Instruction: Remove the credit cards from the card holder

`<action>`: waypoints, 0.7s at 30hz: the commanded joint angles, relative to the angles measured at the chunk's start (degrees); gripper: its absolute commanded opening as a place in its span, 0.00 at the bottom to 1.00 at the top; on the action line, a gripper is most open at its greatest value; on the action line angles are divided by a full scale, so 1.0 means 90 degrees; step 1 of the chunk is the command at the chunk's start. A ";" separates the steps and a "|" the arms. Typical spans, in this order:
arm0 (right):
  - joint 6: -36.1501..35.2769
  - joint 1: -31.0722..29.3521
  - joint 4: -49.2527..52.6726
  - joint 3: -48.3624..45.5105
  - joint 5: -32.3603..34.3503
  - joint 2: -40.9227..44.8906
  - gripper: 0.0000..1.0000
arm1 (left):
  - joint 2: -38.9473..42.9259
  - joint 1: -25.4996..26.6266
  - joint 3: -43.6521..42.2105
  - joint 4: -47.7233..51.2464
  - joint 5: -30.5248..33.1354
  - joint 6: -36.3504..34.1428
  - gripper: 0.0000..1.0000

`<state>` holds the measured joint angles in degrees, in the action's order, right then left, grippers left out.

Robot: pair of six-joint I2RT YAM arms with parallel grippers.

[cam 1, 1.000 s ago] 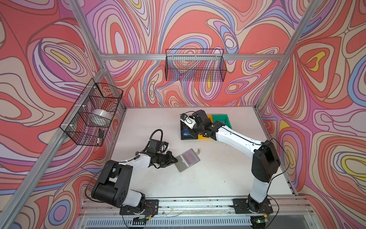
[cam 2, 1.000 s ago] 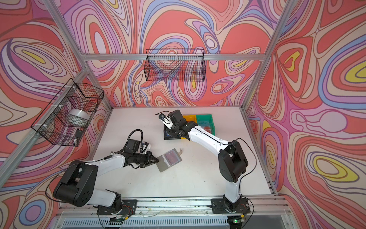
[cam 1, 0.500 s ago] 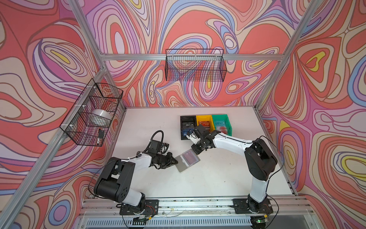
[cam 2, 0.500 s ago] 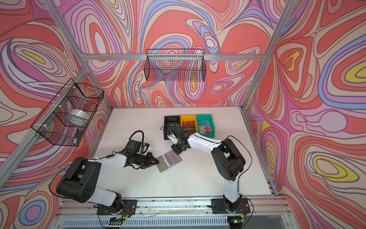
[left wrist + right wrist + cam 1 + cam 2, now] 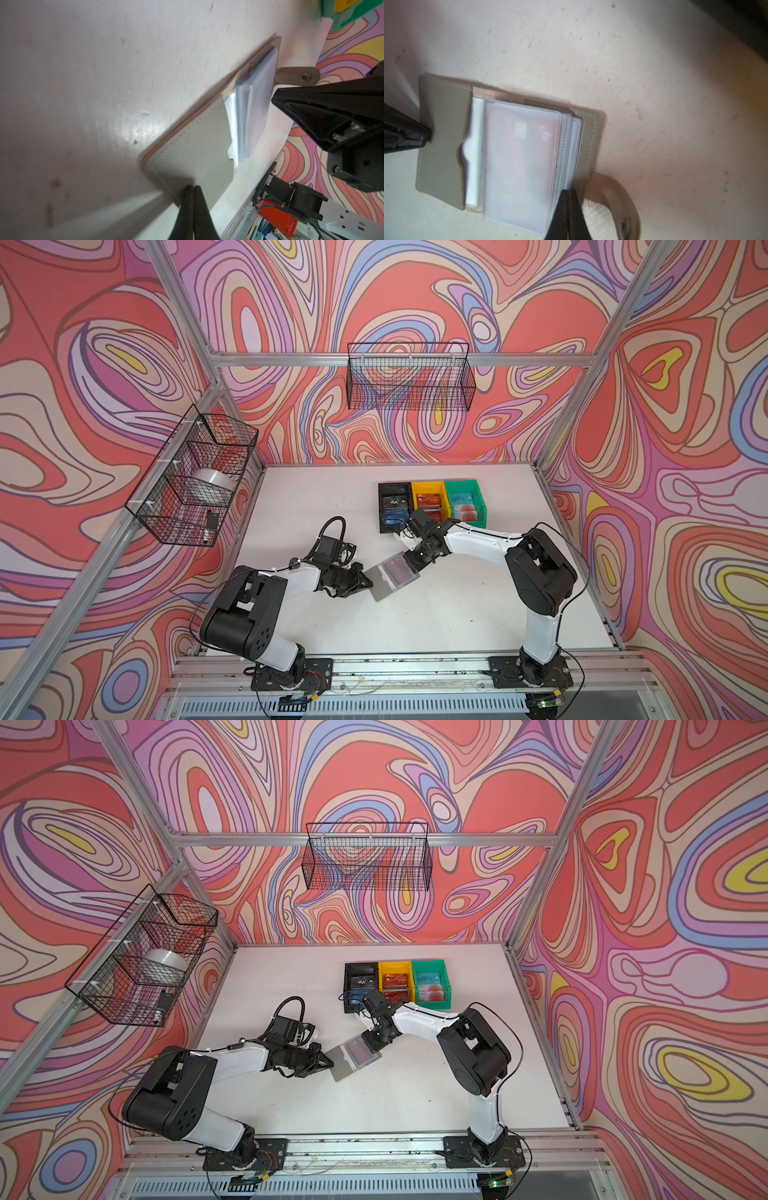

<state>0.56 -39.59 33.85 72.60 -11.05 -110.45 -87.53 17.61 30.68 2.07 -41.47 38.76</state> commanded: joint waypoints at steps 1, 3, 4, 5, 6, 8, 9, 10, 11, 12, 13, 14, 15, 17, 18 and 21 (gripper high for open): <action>-0.0026 -0.0110 -0.0059 0.0048 -0.0221 -0.0185 0.04 | -0.0206 0.0022 0.0005 0.0240 0.0245 -0.0127 0.06; -0.0019 -0.0141 -0.0025 0.0121 -0.0230 -0.0255 0.04 | -0.0273 0.0025 0.0007 0.0201 0.0251 -0.0110 0.06; -0.0027 -0.0156 -0.0013 0.0157 -0.0246 -0.0287 0.04 | -0.0284 0.0018 0.0000 0.0193 0.0244 -0.0112 0.06; -0.0031 -0.0166 0.0025 0.0183 -0.0265 -0.0319 0.04 | -0.0303 0.0023 0.0002 0.0185 0.0249 -0.0108 0.06; -0.0020 -0.0170 0.0038 0.0195 -0.0258 -0.0343 0.04 | -0.0303 0.0020 0.0004 0.0186 0.0252 -0.0111 0.06; -0.0020 -0.0181 0.0065 0.0224 -0.0303 -0.0411 0.04 | -0.0312 0.0023 0.0009 0.0183 0.0256 -0.0117 0.06; -0.0012 -0.0190 0.0079 0.0257 -0.0320 -0.0437 0.04 | -0.0319 0.0020 0.0009 0.0193 0.0258 -0.0122 0.06; -0.0005 -0.0200 0.0104 0.0276 -0.0352 -0.0459 0.03 | -0.0323 0.0017 0.0014 0.0192 0.0247 -0.0122 0.06; -0.0005 -0.0212 0.0125 0.0302 -0.0383 -0.0486 0.03 | -0.0335 0.0018 0.0019 0.0192 0.0252 -0.0122 0.06; -0.0006 -0.0234 0.0140 0.0328 -0.0389 -0.0500 0.03 | -0.0340 0.0018 0.0019 0.0191 0.0247 -0.0125 0.06; -0.0016 -0.0254 0.0147 0.0344 -0.0410 -0.0519 0.02 | -0.0343 0.0025 0.0022 0.0186 0.0246 -0.0122 0.06; -0.0017 -0.0268 0.0172 0.0365 -0.0418 -0.0530 0.02 | -0.0344 0.0017 0.0021 0.0189 0.0233 -0.0119 0.06; -0.0014 -0.0285 0.0197 0.0380 -0.0416 -0.0531 0.02 | -0.0343 0.0020 0.0025 0.0186 0.0228 -0.0127 0.06; -0.0018 -0.0298 0.0222 0.0392 -0.0396 -0.0492 0.02 | -0.0346 0.0024 0.0021 0.0201 0.0234 -0.0137 0.06; -0.0016 -0.0298 0.0227 0.0391 -0.0378 -0.0464 0.02 | -0.0348 0.0021 0.0019 0.0211 0.0240 -0.0144 0.06; -0.0032 -0.0298 0.0274 0.0409 -0.0326 -0.0386 0.02 | -0.0333 0.0022 0.0019 0.0234 0.0245 -0.0154 0.06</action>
<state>0.54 -41.19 35.03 75.88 -12.49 -113.03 -88.49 17.52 31.03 1.89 -42.17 38.54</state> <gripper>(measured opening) 0.043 0.061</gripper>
